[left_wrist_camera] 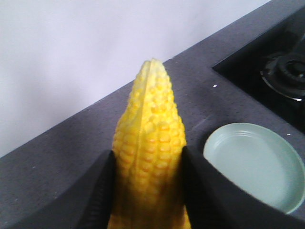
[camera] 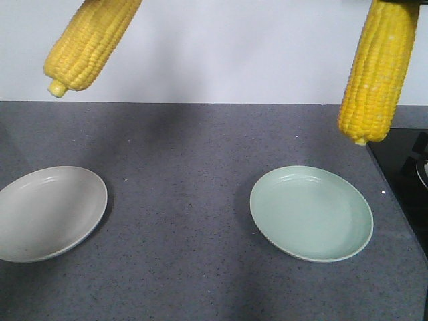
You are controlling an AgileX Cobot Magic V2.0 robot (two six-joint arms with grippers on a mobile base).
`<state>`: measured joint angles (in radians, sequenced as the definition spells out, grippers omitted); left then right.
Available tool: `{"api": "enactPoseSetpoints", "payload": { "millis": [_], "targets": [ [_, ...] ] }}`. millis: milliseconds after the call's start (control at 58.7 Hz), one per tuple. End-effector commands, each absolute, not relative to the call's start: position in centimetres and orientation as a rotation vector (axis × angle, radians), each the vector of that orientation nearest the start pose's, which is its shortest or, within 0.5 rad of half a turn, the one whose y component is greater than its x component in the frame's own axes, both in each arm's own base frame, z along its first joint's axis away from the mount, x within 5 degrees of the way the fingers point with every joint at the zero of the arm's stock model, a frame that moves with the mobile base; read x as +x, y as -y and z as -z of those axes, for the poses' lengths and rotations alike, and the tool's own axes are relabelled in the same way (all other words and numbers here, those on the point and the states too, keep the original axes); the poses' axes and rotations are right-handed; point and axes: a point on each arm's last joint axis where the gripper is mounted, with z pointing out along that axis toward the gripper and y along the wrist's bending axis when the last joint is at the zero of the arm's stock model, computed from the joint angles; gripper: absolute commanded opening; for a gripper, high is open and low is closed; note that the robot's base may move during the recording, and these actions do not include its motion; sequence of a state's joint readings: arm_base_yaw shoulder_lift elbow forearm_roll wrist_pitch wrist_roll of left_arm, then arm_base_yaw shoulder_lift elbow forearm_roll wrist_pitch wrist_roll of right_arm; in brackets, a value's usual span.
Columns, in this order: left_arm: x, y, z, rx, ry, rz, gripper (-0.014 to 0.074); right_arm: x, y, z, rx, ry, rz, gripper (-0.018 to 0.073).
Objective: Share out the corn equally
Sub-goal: 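Lower the left cob onto the cream plate and the right cob onto the green plate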
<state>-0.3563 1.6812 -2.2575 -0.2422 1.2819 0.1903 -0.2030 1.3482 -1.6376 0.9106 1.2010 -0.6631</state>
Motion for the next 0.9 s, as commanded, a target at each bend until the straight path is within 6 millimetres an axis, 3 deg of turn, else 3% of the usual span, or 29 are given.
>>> {"api": "enactPoseSetpoints", "payload": {
  "millis": [0,102,256,443,648,886],
  "targets": [
    [28.9,12.4,-53.1,0.591,-2.054,0.314,-0.0006,26.7,-1.6,-48.6,-0.460,-1.950,-0.708,-0.0005],
    [30.3,11.9,-50.4,0.561,-2.166,0.194,-0.0006,28.6,-1.4,-46.9,-0.457,-2.013,-0.774,-0.0005],
    [32.3,11.7,-44.7,0.591,-2.343,0.045,-0.0006,31.5,-0.9,-43.8,-0.450,-2.112,-0.852,-0.0005],
    [33.2,11.4,-39.2,0.595,-2.480,-0.057,-0.0006,35.0,-2.9,-38.9,-0.539,-2.288,-0.847,-0.0005],
    [34.0,9.8,-35.9,0.442,-2.560,-0.071,-0.0006,37.2,-5.7,-33.5,-0.672,-2.527,-0.659,-0.0003],
    [34.1,7.6,-33.7,0.355,-2.643,-0.098,-0.0006,38.6,-7.3,-30.0,-0.730,-2.667,-0.427,0.0022]
  ]
}}
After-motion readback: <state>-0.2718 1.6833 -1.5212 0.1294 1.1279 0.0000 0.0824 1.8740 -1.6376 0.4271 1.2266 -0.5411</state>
